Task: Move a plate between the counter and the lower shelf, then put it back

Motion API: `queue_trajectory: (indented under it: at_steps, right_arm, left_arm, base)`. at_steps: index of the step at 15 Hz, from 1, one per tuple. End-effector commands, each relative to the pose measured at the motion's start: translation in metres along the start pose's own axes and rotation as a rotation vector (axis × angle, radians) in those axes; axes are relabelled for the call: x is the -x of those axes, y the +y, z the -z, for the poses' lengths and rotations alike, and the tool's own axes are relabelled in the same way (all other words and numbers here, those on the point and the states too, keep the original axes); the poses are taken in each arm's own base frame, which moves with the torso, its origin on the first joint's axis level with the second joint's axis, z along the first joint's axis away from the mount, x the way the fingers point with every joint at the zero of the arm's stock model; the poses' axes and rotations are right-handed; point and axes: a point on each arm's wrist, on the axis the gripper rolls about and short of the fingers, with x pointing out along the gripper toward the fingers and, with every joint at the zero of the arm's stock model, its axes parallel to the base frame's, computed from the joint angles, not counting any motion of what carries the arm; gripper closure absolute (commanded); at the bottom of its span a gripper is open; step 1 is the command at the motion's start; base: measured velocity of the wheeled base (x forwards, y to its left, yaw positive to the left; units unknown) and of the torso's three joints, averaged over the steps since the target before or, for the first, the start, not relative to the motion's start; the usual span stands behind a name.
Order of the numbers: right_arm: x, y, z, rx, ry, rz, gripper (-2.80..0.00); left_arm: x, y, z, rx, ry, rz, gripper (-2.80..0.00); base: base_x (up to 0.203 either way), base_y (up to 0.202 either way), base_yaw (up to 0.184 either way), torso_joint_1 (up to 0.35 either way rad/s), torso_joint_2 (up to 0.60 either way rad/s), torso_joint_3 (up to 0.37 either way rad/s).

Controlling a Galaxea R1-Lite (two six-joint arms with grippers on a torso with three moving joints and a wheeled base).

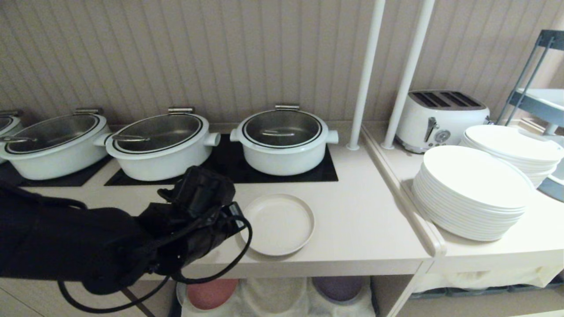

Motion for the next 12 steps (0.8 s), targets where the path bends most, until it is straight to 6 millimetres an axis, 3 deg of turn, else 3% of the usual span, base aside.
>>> queue_trajectory:
  at_steps: [1, 12]
  right_arm:
    - [0.000, 0.000, 0.000, 0.000, 0.000, 0.000, 0.00]
    - [0.000, 0.000, 0.000, 0.000, 0.000, 0.000, 0.00]
  left_arm:
    - [0.014, 0.000, -0.007, 0.006, -0.027, 0.014, 0.00]
    - [0.079, 0.036, -0.016, -0.213, -0.201, -0.025, 0.00]
  base:
    - [0.000, 0.000, 0.000, 0.000, 0.00, 0.000]
    - [0.000, 0.000, 0.000, 0.000, 0.00, 0.000]
